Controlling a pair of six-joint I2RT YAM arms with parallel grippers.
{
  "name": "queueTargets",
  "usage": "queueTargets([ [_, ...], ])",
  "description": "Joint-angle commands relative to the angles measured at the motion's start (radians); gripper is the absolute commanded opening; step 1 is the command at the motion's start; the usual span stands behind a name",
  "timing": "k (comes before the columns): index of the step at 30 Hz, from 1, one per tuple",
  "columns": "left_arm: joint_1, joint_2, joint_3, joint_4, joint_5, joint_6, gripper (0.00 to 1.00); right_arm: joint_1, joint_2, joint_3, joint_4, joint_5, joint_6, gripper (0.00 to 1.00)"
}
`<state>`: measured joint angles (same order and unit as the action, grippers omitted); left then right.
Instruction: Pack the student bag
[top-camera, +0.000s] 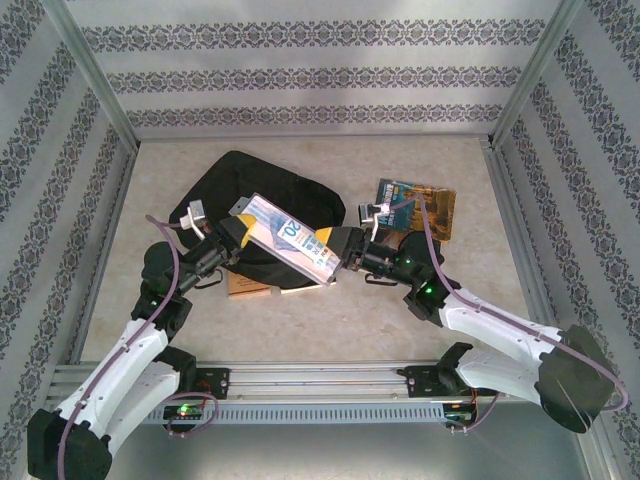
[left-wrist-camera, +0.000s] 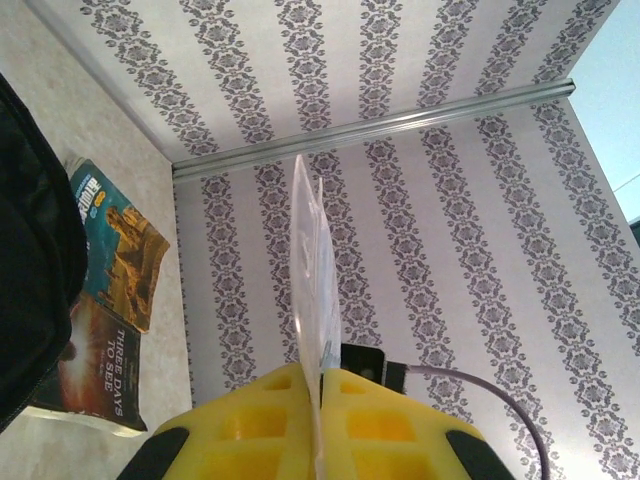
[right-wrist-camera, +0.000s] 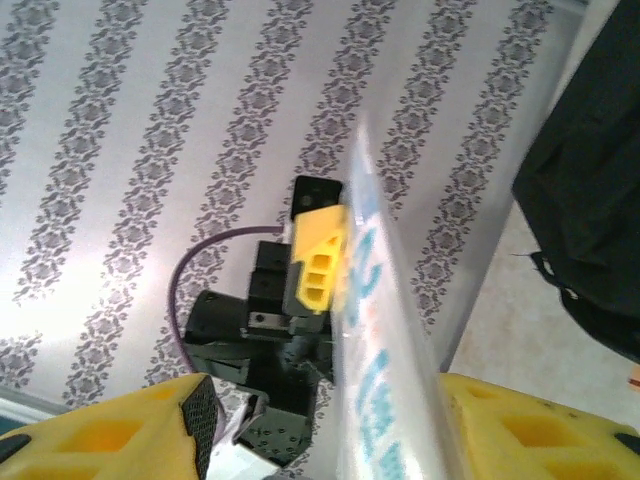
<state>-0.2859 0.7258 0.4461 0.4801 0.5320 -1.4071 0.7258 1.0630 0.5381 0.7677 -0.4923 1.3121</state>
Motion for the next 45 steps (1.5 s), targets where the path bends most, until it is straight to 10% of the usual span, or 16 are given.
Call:
queueTargets([
  [1,0.004,0.001,-0.006,0.051,-0.039,0.016,0.0,0.018,-0.02,-0.022,0.101,-0.024,0.006,0.6],
  [12,0.003,0.033,0.001,0.062,-0.049,0.032,0.0,0.022,-0.061,-0.11,0.129,0.018,0.017,0.54],
  [21,0.002,0.079,-0.003,0.064,-0.004,0.044,0.0,0.027,-0.004,-0.1,0.165,0.024,0.056,0.22],
  [24,0.002,0.099,0.025,-0.011,0.03,0.102,0.16,0.011,-0.026,-0.1,0.118,0.052,0.041,0.13],
  [29,0.002,0.147,0.182,-0.334,0.061,0.37,0.46,-0.073,-0.225,-0.08,-0.312,0.156,-0.117,0.02],
  [38,-0.132,0.479,0.64,-0.977,-0.075,0.96,0.61,-0.186,-0.487,0.1,-1.068,0.503,-0.454,0.0],
  [45,-0.302,0.802,0.964,-1.303,-0.306,1.265,0.66,-0.309,-0.541,0.108,-1.151,0.493,-0.507,0.0],
])
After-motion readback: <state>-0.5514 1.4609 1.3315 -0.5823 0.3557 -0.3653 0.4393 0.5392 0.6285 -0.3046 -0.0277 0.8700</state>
